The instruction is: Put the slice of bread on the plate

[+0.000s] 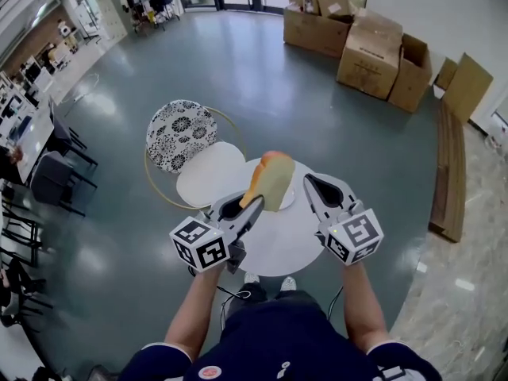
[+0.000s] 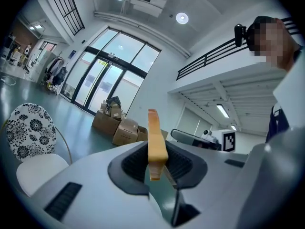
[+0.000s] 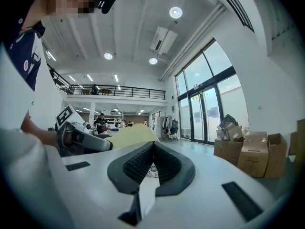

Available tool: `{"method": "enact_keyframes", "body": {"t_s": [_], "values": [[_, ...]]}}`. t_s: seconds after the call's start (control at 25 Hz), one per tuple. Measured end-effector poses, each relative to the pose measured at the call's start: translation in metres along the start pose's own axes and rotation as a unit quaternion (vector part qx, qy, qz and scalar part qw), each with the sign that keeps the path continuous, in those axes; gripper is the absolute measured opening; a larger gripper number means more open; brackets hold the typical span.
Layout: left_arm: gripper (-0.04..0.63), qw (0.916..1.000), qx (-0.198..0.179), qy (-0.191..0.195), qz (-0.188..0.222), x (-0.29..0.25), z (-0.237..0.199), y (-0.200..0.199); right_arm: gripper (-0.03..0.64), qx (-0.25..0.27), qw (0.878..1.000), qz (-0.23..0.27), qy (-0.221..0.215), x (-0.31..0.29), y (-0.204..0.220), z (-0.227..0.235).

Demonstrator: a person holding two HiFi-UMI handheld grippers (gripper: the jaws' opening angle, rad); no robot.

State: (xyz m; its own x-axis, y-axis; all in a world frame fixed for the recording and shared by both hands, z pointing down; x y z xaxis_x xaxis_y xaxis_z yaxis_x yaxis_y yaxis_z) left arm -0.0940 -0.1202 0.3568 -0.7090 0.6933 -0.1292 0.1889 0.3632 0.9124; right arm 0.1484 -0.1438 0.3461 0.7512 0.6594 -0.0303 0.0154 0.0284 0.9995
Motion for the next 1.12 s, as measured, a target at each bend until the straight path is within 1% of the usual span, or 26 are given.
{"method": "enact_keyframes", "body": {"t_s": [0.28, 0.68, 0.88, 1.12], "values": [[0.095, 0.9995, -0.001, 0.031, -0.009, -0.003, -0.021, -0.009, 0.006, 0.005, 0.999, 0.0, 0.033, -0.014, -0.006, -0.006], [0.095, 0.9985, 0.012, 0.043, -0.031, -0.011, -0.04, -0.002, 0.006, -0.006, 0.999, -0.016, 0.052, -0.02, 0.005, -0.008], [0.095, 0.9975, 0.025, 0.035, -0.056, -0.021, -0.052, 0.018, 0.006, -0.02, 0.998, -0.031, 0.056, -0.021, 0.02, -0.005], [0.095, 0.9943, 0.056, 0.012, -0.09, -0.036, -0.078, 0.061, 0.006, -0.043, 0.995, -0.07, 0.055, -0.029, 0.059, 0.0]]}}
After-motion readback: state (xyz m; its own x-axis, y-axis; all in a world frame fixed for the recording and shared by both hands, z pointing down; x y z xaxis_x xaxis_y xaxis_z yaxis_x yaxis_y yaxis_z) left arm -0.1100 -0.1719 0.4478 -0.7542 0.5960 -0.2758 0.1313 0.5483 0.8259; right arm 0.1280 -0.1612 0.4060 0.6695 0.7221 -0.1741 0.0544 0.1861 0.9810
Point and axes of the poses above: the fingertips, and each gripper's own axes: x backward along the fingers, z to its right, y out of its underside, the point moved 10 cm from there along x, backward along the fingers, and after that the axes turned 3 degrees about -y, right-handed, at the moved point
